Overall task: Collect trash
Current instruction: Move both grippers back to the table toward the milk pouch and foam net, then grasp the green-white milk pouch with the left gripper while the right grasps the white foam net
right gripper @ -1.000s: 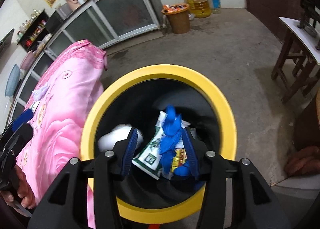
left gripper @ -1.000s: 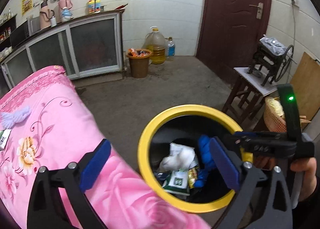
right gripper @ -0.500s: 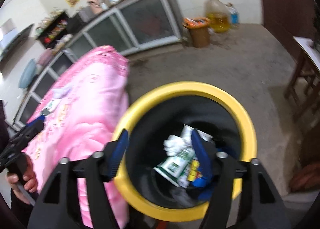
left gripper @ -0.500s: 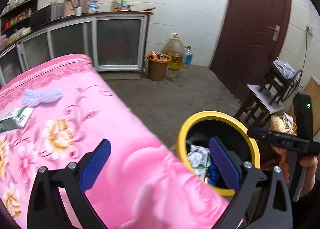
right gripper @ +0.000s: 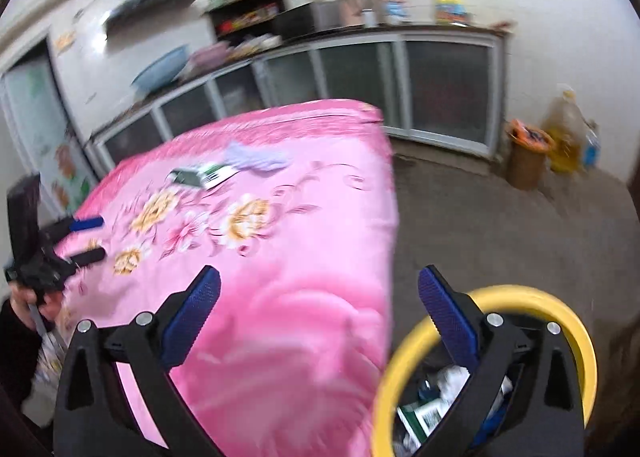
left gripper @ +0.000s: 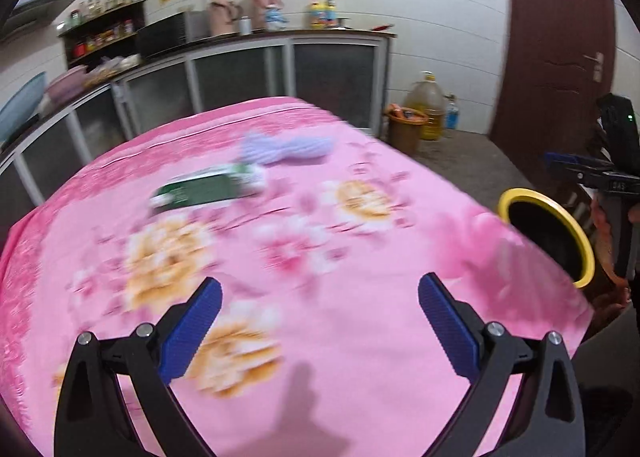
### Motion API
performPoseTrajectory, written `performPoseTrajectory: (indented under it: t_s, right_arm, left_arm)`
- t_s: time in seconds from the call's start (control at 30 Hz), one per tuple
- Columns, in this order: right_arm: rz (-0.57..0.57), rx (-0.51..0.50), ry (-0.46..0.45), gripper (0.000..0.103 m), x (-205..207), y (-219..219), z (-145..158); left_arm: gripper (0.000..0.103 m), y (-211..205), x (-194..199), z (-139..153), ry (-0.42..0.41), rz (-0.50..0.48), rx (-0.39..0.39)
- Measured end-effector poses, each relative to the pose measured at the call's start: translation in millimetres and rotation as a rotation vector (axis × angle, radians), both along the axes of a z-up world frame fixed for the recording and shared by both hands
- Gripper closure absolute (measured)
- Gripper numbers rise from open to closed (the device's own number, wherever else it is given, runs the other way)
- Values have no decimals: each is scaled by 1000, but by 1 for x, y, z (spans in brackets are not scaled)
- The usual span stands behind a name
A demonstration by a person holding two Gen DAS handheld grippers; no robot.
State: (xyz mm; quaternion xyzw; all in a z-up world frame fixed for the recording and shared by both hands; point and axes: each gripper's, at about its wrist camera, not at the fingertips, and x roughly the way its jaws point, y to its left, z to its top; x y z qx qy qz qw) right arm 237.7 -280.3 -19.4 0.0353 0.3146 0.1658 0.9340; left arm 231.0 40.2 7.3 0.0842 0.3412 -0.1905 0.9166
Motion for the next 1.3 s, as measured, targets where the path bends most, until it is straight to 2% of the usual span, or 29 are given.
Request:
performPoseTrajectory:
  t_s: [0.1,0.17,0.27,0.37,0.43,0.53,0.73,0.83,0.9,1.03,1.17,1.3]
  right_arm:
    - [69,-82,-31,8,29,41,-1]
    - [116,-168,-66,8,53,68,-2]
    - [207,-261,-64,8,84,99,-6]
    - [267,-310,-57,8,113,119,-8]
    - [315,-315,-29,8,140,131,-7]
    - [367,-307,38,8,173,145,-8]
    - [435,-327,109,10,225,163,-12]
    - [470,-363,140,18,244,173,-18]
    - [496,-376,154,19,254,178,-23]
    - [528,-401,170,20,270,187,-28]
    - [544,-423,175,20,283,195,-34]
    - [564,-441,180,20,295,204,-40]
  left_arm:
    - [8,38,4,5,-19,29,3]
    - [8,51,7,5,-29,14,4]
    - [8,62,26,8,-48,-42,47]
    - [8,61,58,8,-38,-149,129]
    - [8,53,82,8,-26,-237,202]
    - [8,41,113,10,-6,-357,245]
    - [8,29,183,9,78,-497,240]
    - [8,27,215,4,150,-547,238]
    - [8,24,229,-2,197,-584,262]
    - [8,14,255,-24,260,-621,393]
    - [8,12,283,-38,303,-615,422]
    - [8,8,305,-48,329,-608,409]
